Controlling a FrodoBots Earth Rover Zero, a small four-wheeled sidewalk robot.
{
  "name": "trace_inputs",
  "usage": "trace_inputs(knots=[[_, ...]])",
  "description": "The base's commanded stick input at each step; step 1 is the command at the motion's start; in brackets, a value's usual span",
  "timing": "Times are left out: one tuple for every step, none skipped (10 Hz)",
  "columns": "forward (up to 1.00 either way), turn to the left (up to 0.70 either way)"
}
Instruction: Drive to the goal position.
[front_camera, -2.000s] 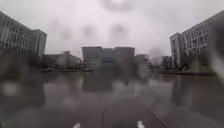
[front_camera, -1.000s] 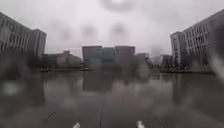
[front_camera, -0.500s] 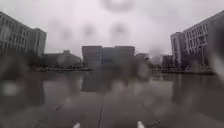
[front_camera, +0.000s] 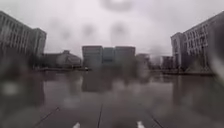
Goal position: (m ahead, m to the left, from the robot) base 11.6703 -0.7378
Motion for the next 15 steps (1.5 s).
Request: trace_inputs(knots=[[0.70,0.00],[0.70,0.00],[0.70,0.00],[0.70,0.00],[0.70,0.00],[0.70,0.00],[0.70,0.00],[0.70,0.00],[0.70,0.00],[0.70,0.00],[0.70,0.00],[0.70,0.00],[0.70,0.00],[0.70,0.00],[0.70,0.00]])
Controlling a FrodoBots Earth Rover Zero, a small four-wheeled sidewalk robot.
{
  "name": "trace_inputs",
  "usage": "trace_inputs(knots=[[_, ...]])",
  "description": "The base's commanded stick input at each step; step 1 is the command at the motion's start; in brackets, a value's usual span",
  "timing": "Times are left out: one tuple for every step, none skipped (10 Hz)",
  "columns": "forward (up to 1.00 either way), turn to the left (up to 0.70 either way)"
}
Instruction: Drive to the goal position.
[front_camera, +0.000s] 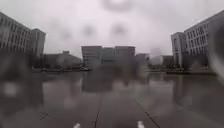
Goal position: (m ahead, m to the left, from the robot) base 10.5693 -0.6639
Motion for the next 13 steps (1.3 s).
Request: trace_inputs(knots=[[0.70,0.00],[0.70,0.00],[0.70,0.00],[0.70,0.00],[0.70,0.00],[0.70,0.00],[0.70,0.00],[0.70,0.00],[0.70,0.00],[0.70,0.00],[0.70,0.00],[0.70,0.00],[0.70,0.00]])
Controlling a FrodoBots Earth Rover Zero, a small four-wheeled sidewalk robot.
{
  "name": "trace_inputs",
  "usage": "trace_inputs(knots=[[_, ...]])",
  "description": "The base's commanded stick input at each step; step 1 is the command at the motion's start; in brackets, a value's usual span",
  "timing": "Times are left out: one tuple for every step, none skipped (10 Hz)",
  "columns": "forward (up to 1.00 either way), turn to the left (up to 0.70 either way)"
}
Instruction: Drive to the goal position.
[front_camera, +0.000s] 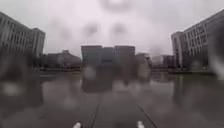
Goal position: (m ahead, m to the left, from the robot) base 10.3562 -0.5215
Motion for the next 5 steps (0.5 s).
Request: trace_inputs(knots=[[0.70,0.00],[0.70,0.00],[0.70,0.00],[0.70,0.00],[0.70,0.00]])
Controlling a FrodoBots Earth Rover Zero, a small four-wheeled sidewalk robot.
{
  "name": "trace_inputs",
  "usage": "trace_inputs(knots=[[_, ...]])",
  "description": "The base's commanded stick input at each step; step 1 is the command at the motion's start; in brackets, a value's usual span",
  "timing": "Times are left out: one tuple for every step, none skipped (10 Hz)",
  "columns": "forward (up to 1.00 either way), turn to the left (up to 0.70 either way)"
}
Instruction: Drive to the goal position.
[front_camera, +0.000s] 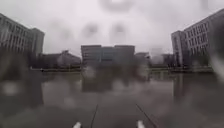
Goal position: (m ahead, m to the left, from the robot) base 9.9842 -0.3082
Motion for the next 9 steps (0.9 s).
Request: trace_inputs(knots=[[0.70,0.00],[0.70,0.00],[0.70,0.00],[0.70,0.00],[0.70,0.00],[0.70,0.00],[0.70,0.00],[0.70,0.00],[0.70,0.00]])
